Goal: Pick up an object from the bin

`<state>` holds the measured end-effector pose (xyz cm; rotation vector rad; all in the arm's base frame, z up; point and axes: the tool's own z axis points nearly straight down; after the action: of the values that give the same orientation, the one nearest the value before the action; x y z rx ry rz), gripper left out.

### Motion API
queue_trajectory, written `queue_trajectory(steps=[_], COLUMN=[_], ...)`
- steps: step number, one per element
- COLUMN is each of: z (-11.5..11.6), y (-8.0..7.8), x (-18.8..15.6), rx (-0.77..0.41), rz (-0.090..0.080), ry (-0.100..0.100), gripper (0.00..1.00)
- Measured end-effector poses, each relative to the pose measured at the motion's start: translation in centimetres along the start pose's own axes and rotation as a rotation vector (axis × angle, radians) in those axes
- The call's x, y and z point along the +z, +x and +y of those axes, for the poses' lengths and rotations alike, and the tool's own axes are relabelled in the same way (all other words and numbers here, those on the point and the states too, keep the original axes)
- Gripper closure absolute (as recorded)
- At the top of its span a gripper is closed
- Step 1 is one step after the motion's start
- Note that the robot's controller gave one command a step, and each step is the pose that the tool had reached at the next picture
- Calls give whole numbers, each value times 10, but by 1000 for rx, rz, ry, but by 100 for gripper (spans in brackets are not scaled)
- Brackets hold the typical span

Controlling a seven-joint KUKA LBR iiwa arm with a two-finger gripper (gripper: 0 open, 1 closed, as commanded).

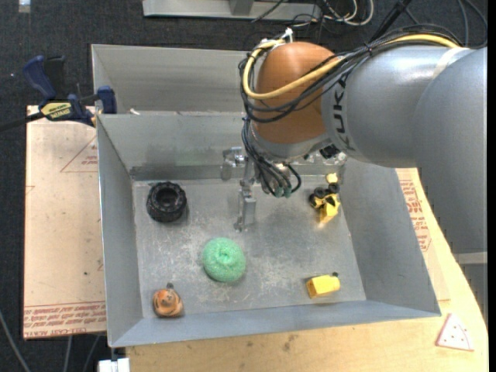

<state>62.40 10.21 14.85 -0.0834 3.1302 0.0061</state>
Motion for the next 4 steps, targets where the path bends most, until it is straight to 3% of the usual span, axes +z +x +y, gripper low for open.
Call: queue_trajectory(steps=[1, 2, 3, 4], z=[-49, -58, -11, 9], y=[42, 48, 53, 64], x=[44, 61, 69, 74], rx=[-38, -82, -62, -15], rz=[8, 12, 9, 11], ry=[2, 7, 2, 0], gripper=[0, 0, 0, 0])
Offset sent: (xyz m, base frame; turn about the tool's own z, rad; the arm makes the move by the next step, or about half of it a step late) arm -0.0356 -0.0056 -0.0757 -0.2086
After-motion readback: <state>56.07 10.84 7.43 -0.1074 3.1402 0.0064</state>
